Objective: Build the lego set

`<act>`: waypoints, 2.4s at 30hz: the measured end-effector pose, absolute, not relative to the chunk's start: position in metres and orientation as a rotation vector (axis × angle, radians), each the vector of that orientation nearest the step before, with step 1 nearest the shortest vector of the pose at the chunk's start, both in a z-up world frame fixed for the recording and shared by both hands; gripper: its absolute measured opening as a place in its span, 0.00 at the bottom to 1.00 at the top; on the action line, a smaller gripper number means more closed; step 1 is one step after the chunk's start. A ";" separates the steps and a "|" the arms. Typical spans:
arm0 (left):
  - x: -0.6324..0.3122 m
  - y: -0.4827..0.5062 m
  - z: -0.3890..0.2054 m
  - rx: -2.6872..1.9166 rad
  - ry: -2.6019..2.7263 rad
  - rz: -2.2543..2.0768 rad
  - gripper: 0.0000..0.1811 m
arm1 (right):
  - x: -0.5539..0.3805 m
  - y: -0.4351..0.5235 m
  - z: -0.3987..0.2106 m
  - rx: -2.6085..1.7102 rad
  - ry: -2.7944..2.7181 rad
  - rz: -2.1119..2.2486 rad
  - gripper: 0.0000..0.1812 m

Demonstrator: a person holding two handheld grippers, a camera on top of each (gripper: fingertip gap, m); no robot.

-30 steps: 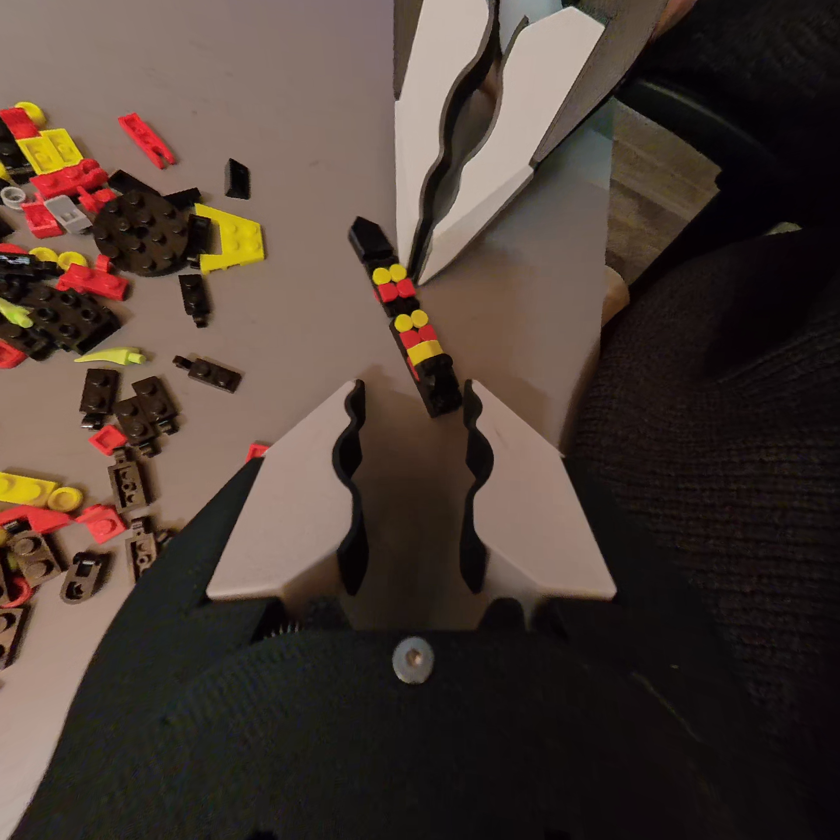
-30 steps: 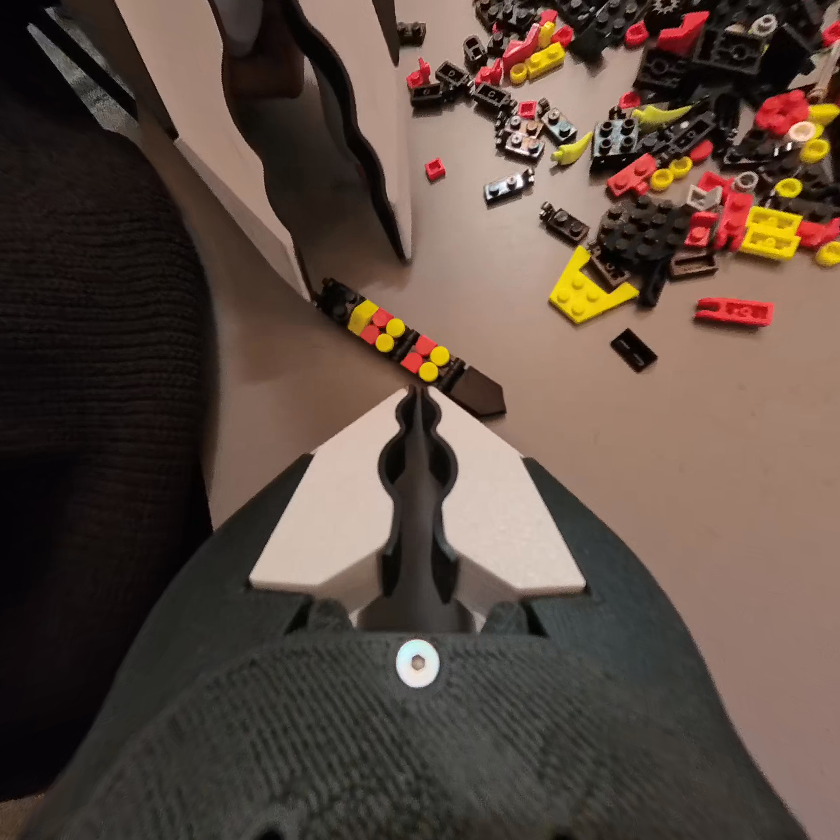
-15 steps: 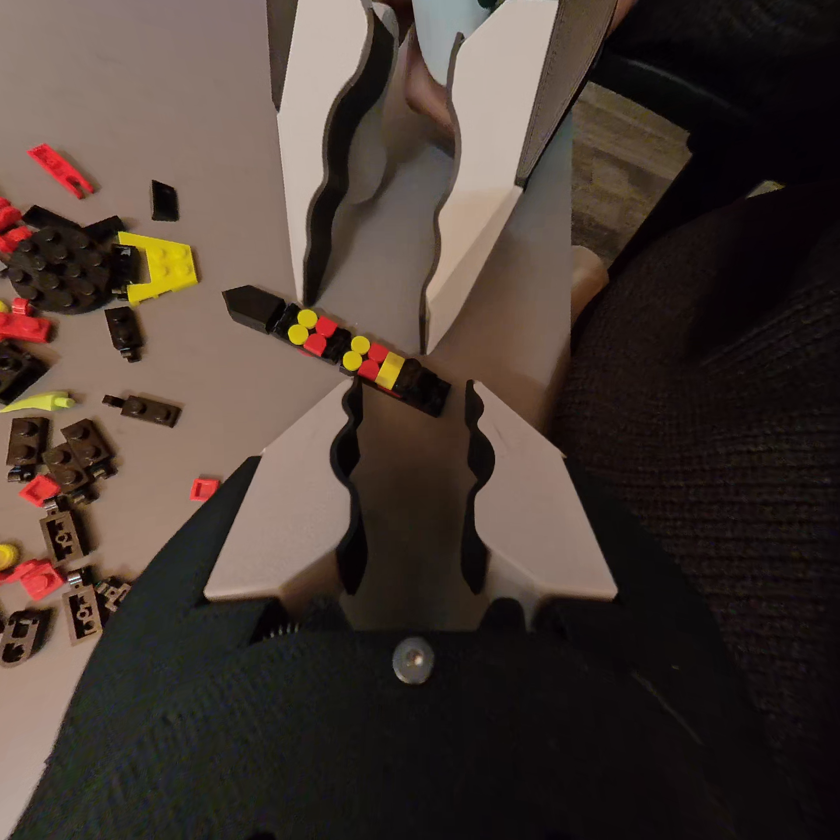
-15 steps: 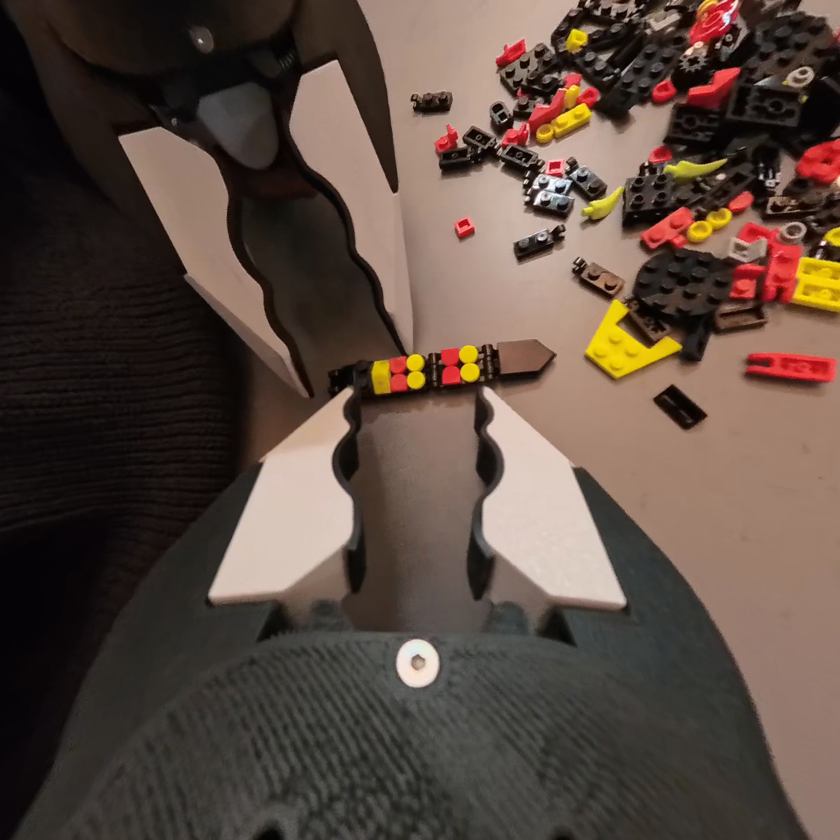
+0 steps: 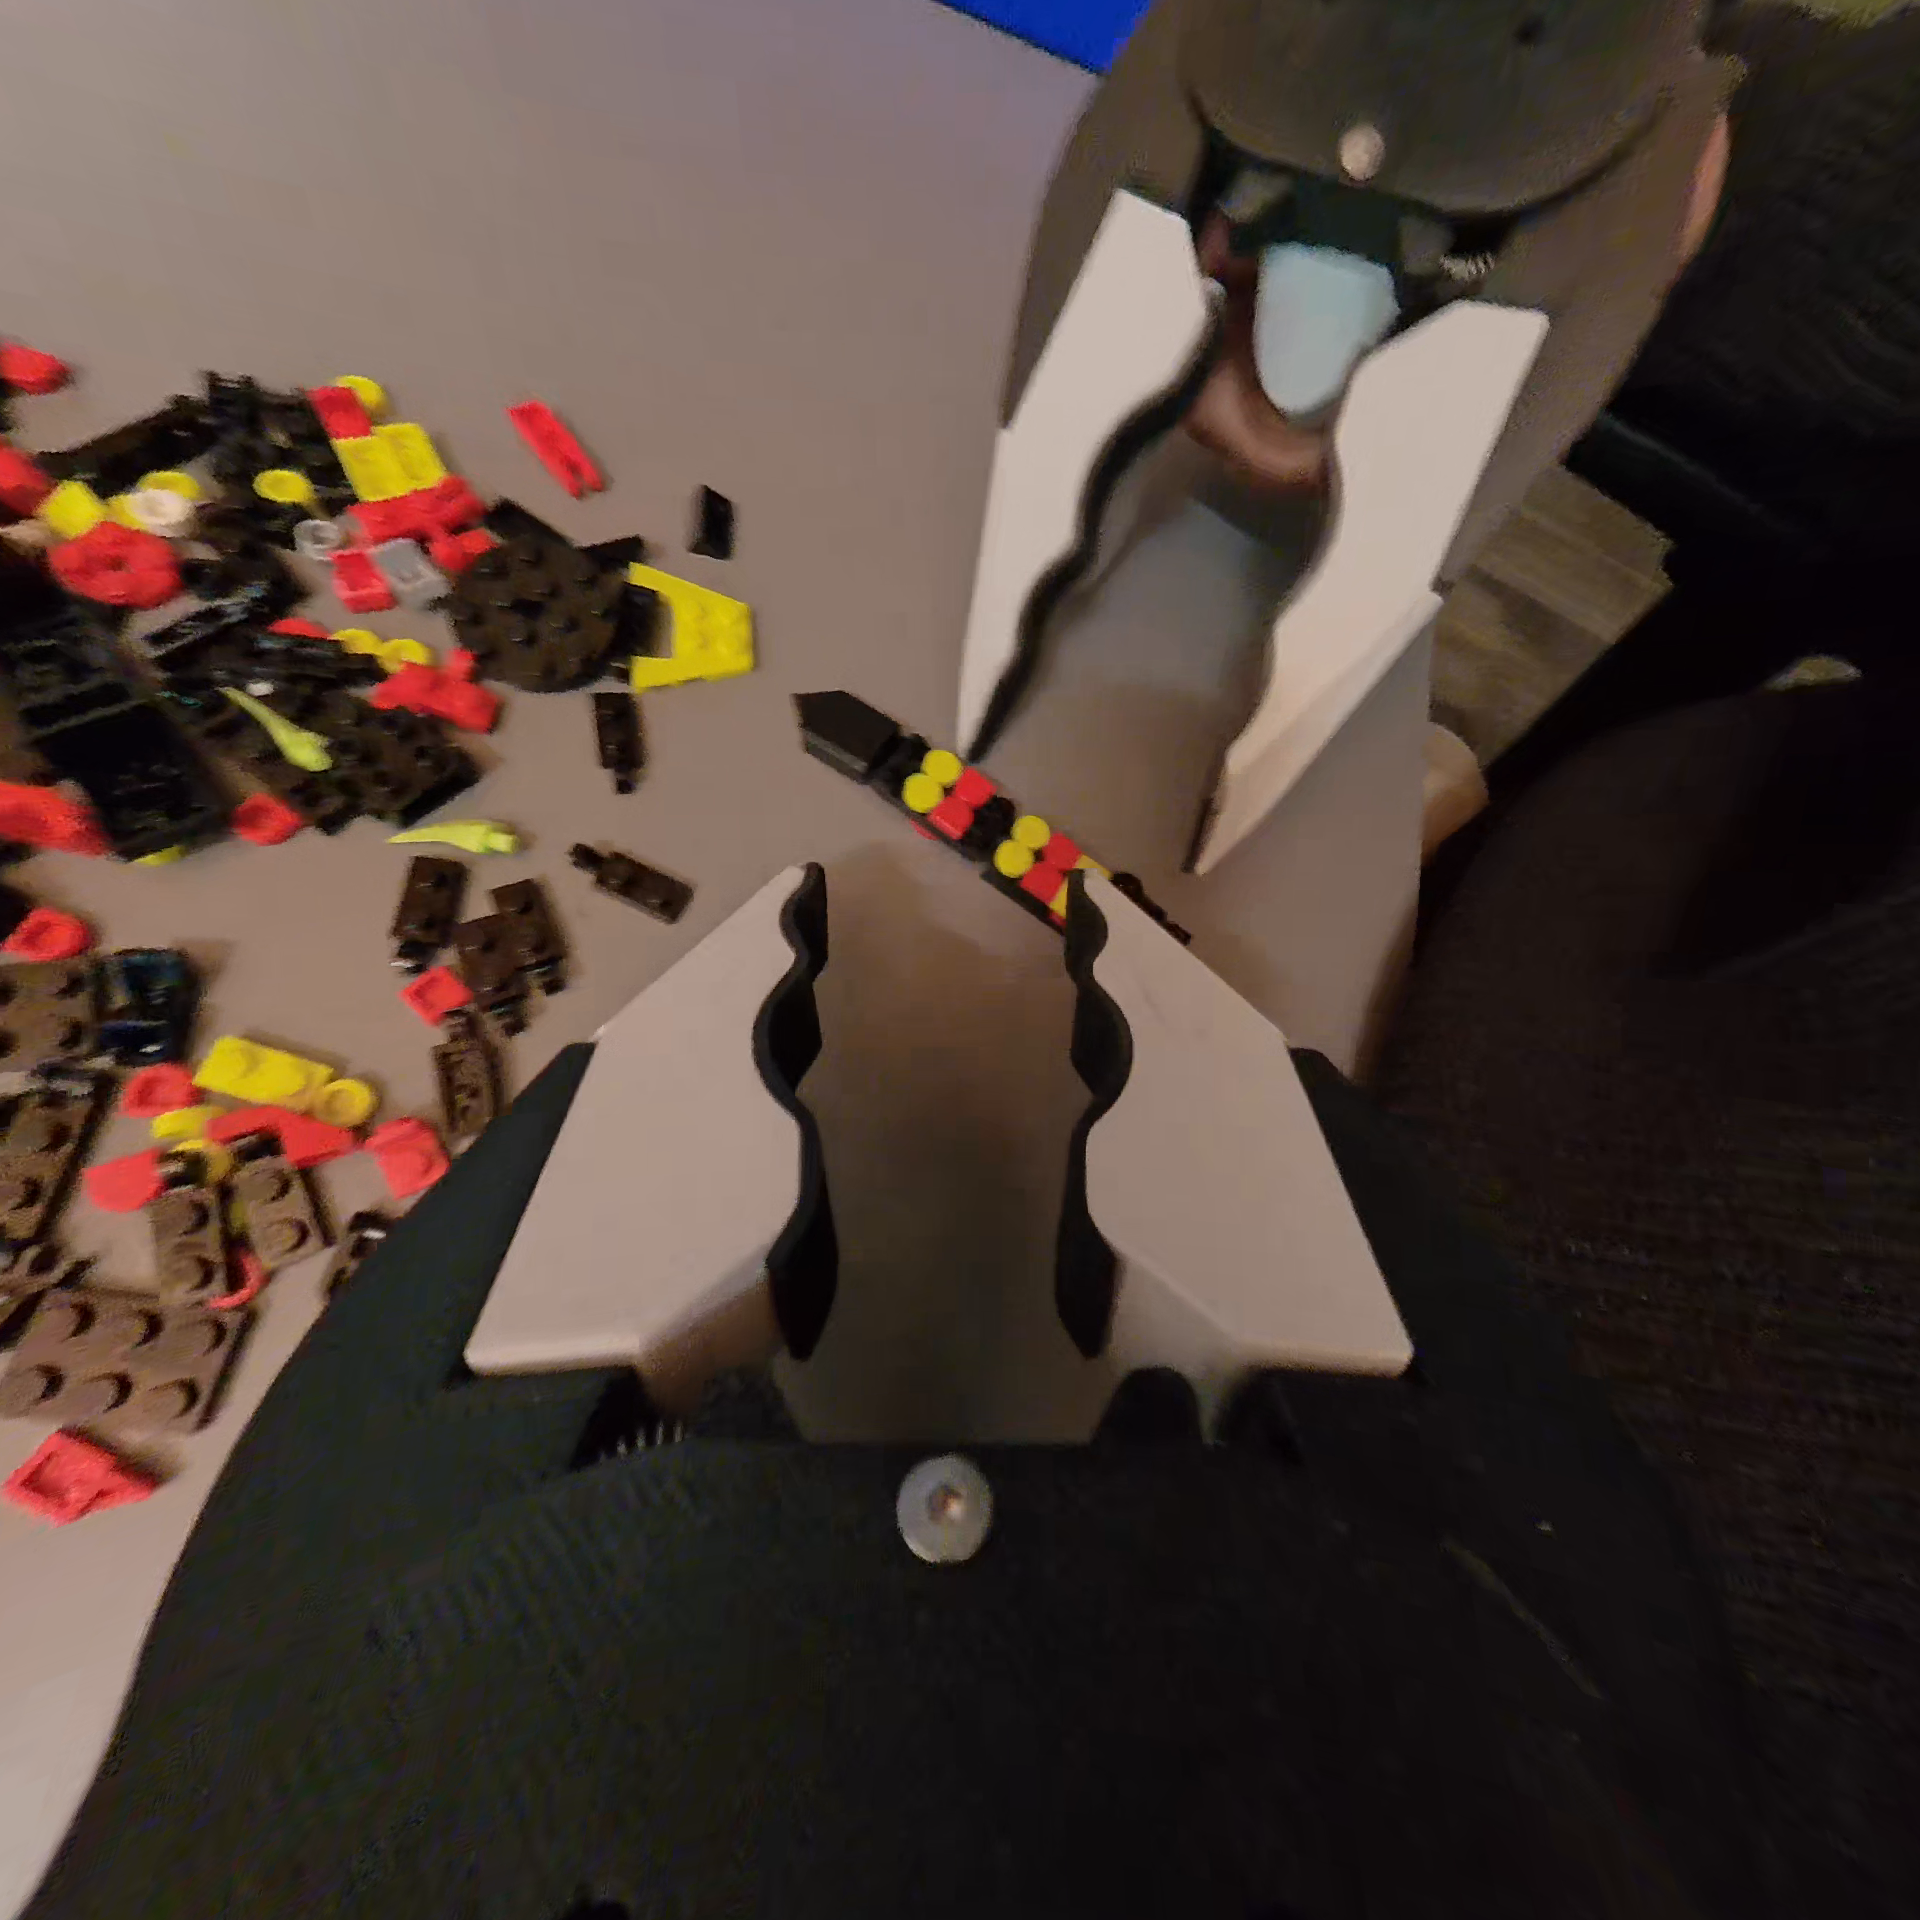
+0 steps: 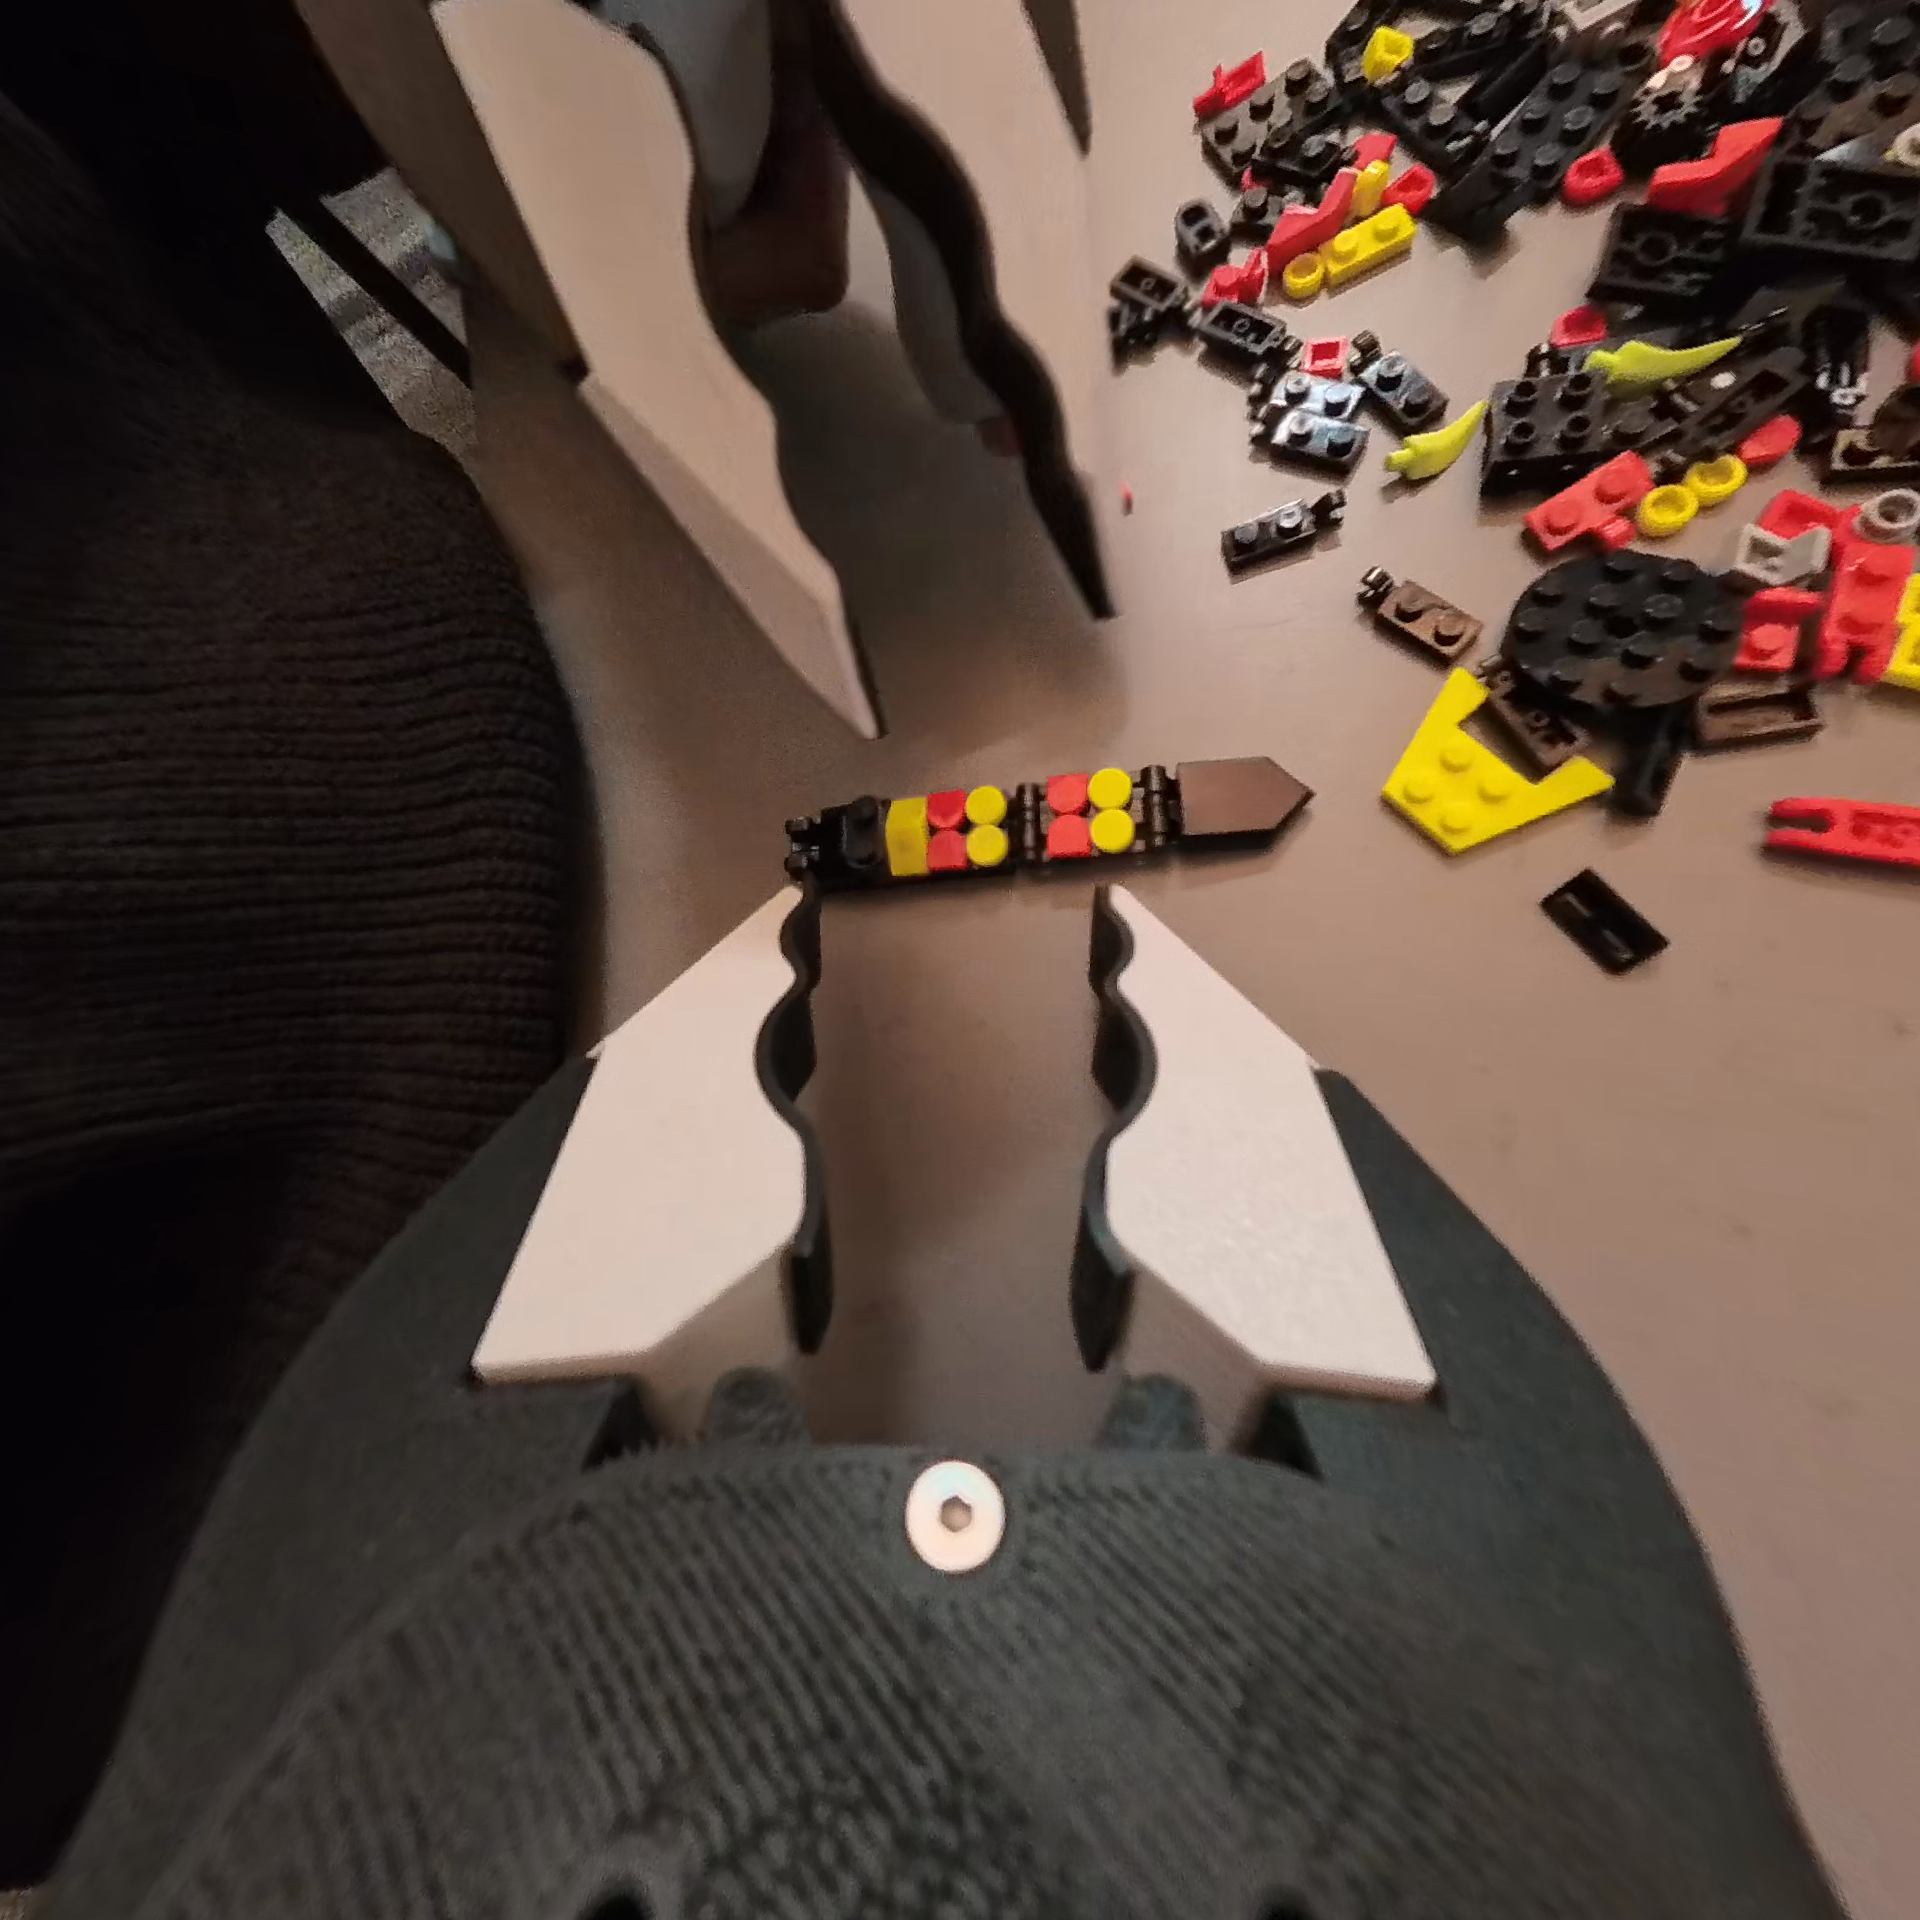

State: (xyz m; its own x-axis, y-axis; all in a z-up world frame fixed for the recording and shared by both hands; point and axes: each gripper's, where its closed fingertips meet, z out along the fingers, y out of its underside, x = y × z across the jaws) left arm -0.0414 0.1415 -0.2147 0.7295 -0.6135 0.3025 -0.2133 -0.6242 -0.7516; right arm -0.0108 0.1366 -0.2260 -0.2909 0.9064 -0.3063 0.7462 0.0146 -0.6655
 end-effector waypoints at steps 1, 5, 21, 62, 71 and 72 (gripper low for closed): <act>-0.045 0.145 -0.213 -2.207 0.588 -0.717 0.25 | -0.011 0.136 -0.226 -1.728 -2.078 1.137 0.29; -0.058 0.156 -0.210 -2.209 0.453 -0.695 0.25 | -0.017 0.135 -0.225 -1.722 -2.062 1.129 0.32; -0.117 0.186 -0.176 -2.028 0.205 -0.406 0.21 | -0.040 0.107 -0.233 -1.586 -2.151 0.926 0.14; -0.106 0.183 -0.185 -2.065 0.217 -0.499 0.22 | -0.026 0.111 -0.227 -1.507 -2.208 1.028 0.18; -0.106 0.183 -0.185 -2.067 0.214 -0.508 0.22 | -0.030 0.101 -0.233 -1.466 -2.244 0.982 0.14; -0.106 0.183 -0.185 -2.067 0.214 -0.507 0.21 | -0.030 0.103 -0.232 -1.464 -2.239 0.969 0.10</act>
State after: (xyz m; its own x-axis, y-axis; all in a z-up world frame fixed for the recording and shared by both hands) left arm -0.1062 0.1829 -0.1851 0.8982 -0.3484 0.2681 0.0513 -0.5225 -0.8511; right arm -0.0302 0.1031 -0.2323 -0.4384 0.8917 -0.1127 0.6924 0.2551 -0.6749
